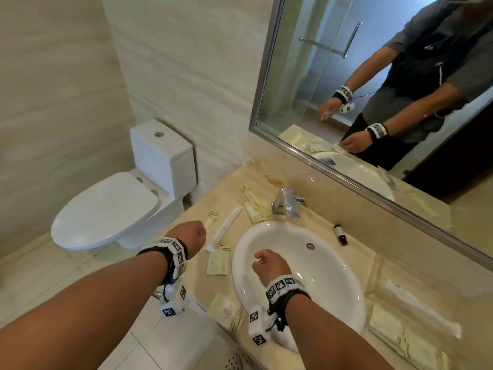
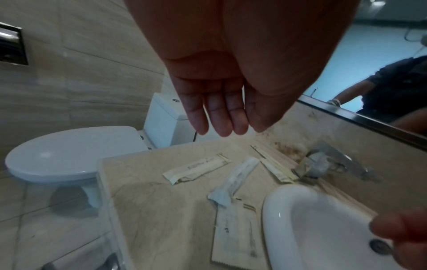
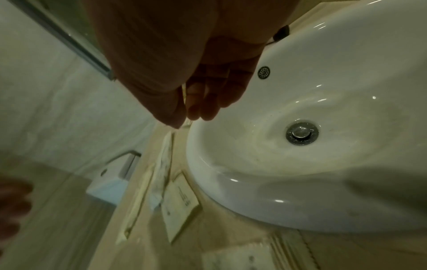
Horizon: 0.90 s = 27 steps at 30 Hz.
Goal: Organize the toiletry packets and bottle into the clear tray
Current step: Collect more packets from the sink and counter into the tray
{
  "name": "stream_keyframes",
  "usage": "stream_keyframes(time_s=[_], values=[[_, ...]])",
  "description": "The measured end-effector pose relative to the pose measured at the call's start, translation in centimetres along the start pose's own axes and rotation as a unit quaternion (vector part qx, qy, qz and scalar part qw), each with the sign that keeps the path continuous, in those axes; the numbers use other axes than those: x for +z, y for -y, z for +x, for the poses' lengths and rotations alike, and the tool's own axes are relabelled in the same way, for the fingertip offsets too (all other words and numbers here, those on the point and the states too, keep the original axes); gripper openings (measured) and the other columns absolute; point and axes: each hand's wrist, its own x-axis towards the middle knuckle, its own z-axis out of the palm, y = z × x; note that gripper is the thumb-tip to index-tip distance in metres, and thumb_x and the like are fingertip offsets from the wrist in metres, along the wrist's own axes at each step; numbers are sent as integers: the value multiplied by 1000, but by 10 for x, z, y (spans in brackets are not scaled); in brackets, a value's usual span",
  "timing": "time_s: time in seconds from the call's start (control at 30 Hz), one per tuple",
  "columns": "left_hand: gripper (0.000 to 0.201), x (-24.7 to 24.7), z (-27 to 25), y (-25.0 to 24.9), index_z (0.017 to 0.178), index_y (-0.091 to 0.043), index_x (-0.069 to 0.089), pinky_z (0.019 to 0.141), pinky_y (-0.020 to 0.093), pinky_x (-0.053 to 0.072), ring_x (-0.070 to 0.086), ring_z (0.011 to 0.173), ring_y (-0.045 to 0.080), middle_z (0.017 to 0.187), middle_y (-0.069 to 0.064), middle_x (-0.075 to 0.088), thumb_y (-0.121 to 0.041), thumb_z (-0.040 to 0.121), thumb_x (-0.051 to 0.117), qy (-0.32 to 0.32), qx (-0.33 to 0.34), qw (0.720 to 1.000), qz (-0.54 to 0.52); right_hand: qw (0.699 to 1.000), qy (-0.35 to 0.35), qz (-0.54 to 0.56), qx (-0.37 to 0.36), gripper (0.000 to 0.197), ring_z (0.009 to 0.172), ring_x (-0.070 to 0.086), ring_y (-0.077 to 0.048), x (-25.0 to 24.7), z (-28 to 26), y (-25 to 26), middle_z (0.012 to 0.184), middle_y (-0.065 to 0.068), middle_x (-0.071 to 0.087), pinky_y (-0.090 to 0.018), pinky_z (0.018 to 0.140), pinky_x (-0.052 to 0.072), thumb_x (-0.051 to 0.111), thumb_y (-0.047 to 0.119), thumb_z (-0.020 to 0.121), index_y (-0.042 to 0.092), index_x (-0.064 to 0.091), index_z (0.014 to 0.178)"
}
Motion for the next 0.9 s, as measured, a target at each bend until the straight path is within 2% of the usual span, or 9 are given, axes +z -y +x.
stream_keyframes(time_s=[0.1, 0.2, 0.27, 0.4, 0.53, 0.7, 0.8, 0.9], values=[[25, 12, 5, -10, 117, -25, 60, 89, 32, 49, 60, 104, 22, 117, 0, 63, -30, 94, 51, 43, 9, 998, 32, 993, 75, -89, -26, 39, 114, 61, -14, 17, 3, -2, 125, 9, 65, -26, 100, 47, 56, 26, 88, 31, 67, 124], [37, 31, 4, -16, 131, -27, 53, 96, 35, 47, 56, 117, 23, 133, 1, 54, -35, 95, 53, 86, 42, 992, 80, 974, 135, -172, -67, 40, 117, 60, -16, 37, 6, -3, 130, 7, 62, -31, 101, 48, 54, 35, 88, 33, 66, 125], [45, 45, 2, -18, 137, -26, 47, 98, 39, 46, 52, 121, 26, 139, 3, 46, -36, 94, 55, 108, 64, 984, 123, 956, 165, -227, -91, 33, 113, 62, -20, 51, 6, 1, 125, 3, 62, -35, 97, 51, 51, 37, 92, 30, 67, 120], [53, 70, 3, -18, 142, -25, 40, 99, 44, 47, 46, 124, 30, 143, 7, 38, -32, 93, 56, 134, 107, 968, 184, 909, 214, -335, -123, 36, 115, 60, -28, 75, 2, 4, 123, -8, 56, -42, 96, 52, 49, 36, 95, 18, 59, 125], [52, 91, 7, -17, 140, -24, 40, 95, 45, 49, 46, 121, 30, 140, 6, 40, -24, 91, 55, 142, 127, 961, 199, 909, 183, -355, -117, 45, 109, 63, -33, 99, -6, -4, 122, -10, 52, -41, 88, 50, 58, 39, 89, 17, 53, 128], [64, 116, 13, -19, 146, -24, 30, 91, 44, 49, 45, 122, 32, 144, 7, 35, -18, 88, 57, 133, 132, 958, 217, 925, 117, -339, -127, 32, 107, 62, -35, 120, -14, -17, 123, -14, 55, -41, 85, 48, 57, 25, 94, 12, 52, 123], [74, 128, 15, -20, 150, -23, 22, 95, 46, 48, 45, 124, 35, 150, 12, 29, -16, 87, 59, 140, 123, 956, 228, 926, 117, -338, -120, 32, 107, 63, -36, 120, -15, -19, 123, -14, 55, -40, 87, 48, 58, 22, 93, 11, 55, 123], [80, 136, 17, -23, 152, -21, 17, 95, 46, 47, 45, 123, 36, 149, 16, 29, -13, 85, 61, 139, 108, 955, 237, 928, 124, -327, -125, 34, 106, 65, -37, 115, -15, -22, 123, -14, 55, -41, 88, 50, 59, 20, 91, 10, 58, 124]])
